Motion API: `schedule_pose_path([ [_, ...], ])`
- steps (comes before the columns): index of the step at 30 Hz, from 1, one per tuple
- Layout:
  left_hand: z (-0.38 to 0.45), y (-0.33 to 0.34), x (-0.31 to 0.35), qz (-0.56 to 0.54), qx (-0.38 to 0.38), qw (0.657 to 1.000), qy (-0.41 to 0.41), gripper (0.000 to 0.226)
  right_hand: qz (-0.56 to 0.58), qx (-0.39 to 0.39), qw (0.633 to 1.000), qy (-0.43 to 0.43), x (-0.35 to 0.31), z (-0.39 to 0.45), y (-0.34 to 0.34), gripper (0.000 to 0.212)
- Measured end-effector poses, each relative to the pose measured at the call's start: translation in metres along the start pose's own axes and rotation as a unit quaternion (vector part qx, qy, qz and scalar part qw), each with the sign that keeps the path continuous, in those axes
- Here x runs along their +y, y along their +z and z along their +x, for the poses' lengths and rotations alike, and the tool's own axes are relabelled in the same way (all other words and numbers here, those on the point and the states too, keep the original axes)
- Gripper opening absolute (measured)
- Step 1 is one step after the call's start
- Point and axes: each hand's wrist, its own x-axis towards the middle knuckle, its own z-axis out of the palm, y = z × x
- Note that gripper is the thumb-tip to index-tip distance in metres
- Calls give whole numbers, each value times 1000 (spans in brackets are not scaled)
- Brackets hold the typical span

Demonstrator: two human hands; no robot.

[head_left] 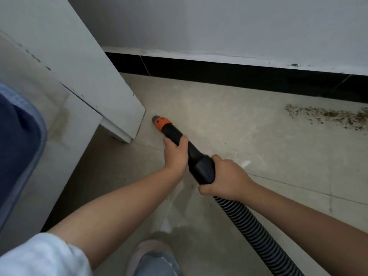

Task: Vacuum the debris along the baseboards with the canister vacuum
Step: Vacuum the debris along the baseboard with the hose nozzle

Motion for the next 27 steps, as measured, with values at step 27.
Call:
schedule_pose_path([
  [27, -86, 193, 39, 82, -406, 909, -49, 49, 67, 201, 937, 278, 117, -135, -63, 49],
])
